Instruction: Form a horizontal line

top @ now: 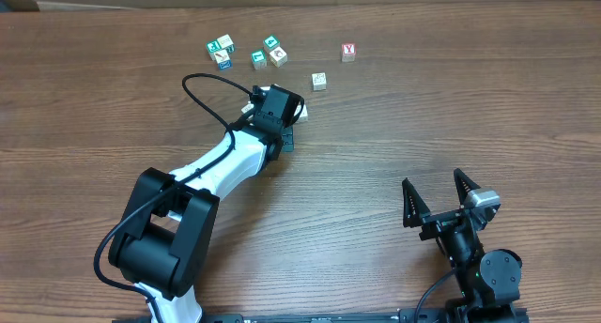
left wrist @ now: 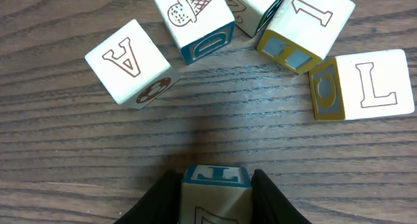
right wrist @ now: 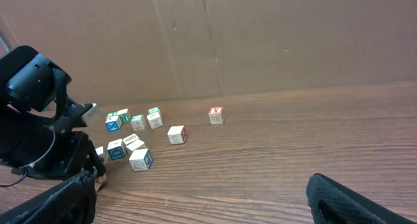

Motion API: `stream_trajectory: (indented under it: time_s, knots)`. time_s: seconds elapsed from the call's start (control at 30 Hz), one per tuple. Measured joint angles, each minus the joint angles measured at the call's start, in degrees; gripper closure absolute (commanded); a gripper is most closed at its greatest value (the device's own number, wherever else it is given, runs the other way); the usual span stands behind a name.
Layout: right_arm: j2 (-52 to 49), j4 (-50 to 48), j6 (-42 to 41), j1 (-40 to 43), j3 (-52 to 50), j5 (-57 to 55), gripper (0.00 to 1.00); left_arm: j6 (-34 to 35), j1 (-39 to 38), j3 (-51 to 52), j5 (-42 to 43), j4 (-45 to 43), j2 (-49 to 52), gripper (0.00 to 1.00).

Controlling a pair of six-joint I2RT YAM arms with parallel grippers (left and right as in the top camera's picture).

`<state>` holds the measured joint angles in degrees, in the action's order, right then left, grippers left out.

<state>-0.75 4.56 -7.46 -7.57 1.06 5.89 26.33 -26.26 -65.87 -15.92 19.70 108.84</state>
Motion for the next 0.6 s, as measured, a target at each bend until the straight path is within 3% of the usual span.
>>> stream_trajectory:
  time_s: [0.6]
  knots:
    - [0.0, 0.0, 0.0, 0.0, 0.0, 0.0, 0.00, 0.0, 0.0, 0.3, 0.0, 0.2, 0.1, 0.71]
